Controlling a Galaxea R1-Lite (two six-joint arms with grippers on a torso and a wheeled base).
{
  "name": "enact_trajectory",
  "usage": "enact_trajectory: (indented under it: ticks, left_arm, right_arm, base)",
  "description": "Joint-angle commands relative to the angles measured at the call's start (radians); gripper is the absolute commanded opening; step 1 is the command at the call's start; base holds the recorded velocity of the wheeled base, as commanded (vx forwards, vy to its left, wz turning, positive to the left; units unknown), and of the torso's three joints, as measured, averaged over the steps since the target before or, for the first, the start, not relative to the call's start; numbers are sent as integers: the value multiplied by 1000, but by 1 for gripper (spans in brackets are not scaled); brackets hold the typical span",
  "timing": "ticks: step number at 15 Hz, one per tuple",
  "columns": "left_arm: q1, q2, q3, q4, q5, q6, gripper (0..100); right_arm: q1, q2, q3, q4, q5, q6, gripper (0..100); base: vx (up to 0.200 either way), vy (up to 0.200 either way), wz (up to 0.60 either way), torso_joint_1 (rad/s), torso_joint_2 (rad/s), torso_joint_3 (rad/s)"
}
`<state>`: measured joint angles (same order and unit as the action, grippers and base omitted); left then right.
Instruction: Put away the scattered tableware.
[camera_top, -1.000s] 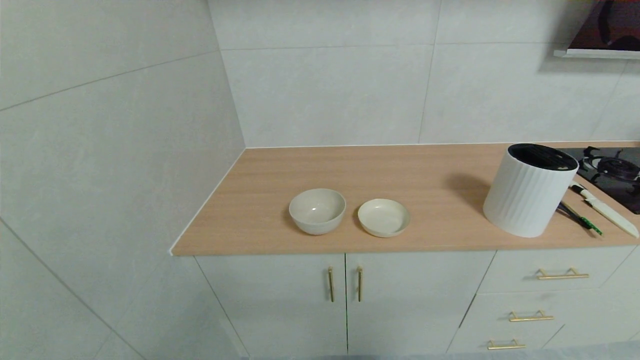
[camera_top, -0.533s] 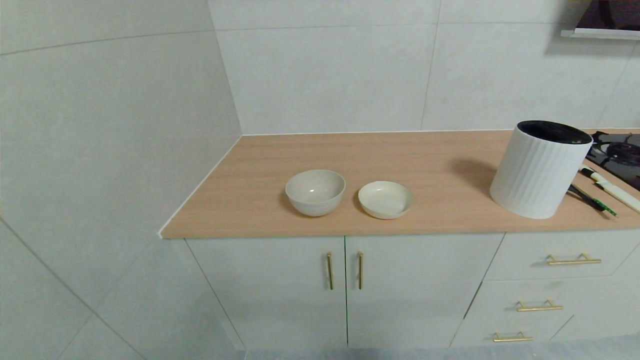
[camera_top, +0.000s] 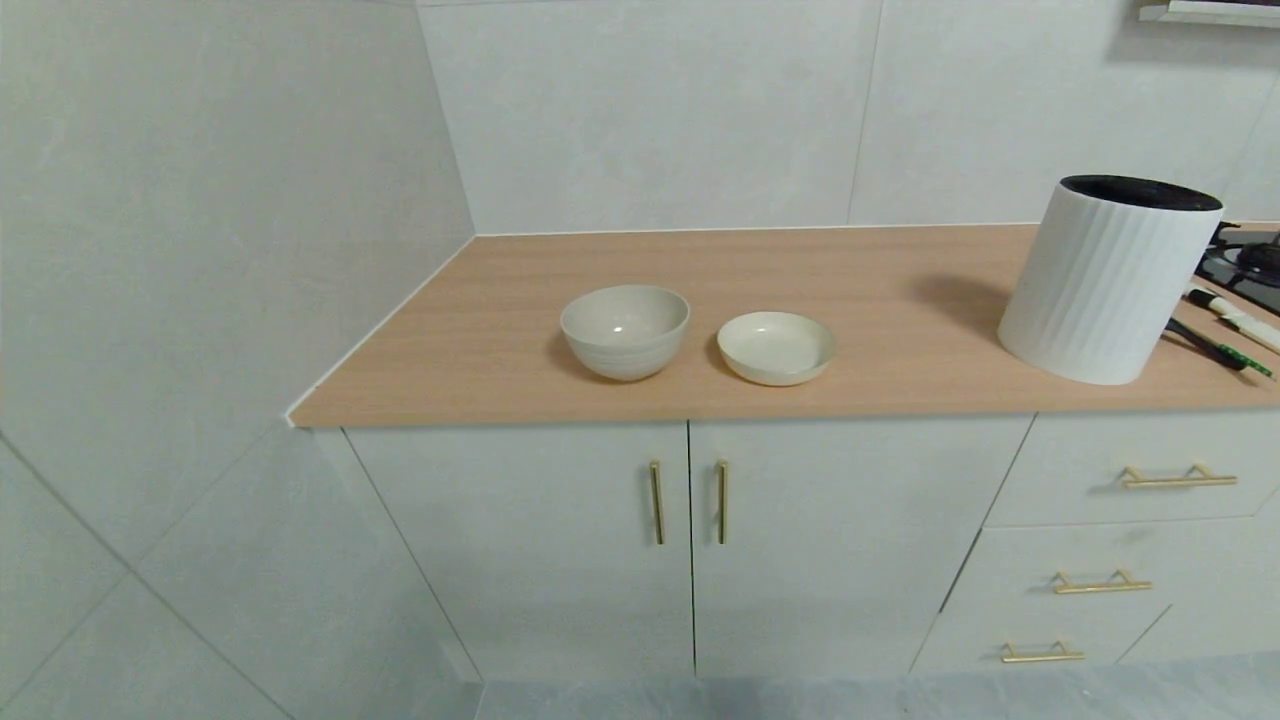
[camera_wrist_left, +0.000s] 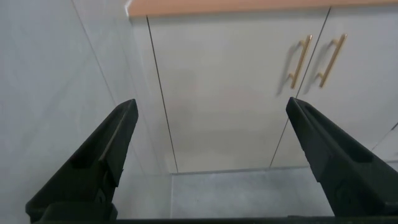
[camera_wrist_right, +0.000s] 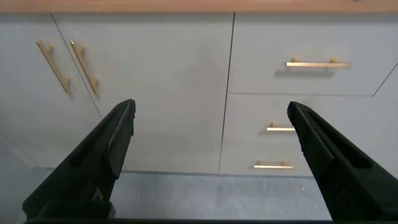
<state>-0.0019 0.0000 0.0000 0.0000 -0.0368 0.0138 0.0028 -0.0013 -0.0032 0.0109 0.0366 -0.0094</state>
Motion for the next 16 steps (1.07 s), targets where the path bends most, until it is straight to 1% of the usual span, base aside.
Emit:
enact_trajectory:
  ticks: [1, 10, 16]
  left_arm:
    - [0, 0, 0, 0, 0, 0, 100]
    - [0, 0, 0, 0, 0, 0, 100]
    - [0, 0, 0, 0, 0, 0, 100]
  right_arm:
    - [0, 1, 0, 0, 0, 0, 100]
    - [0, 1, 0, 0, 0, 0, 100]
    - [0, 1, 0, 0, 0, 0, 100]
  base:
    - [0, 0, 0, -203, 500, 286]
    - [0, 0, 0, -185, 478, 288]
    - [0, 0, 0, -135, 443, 308]
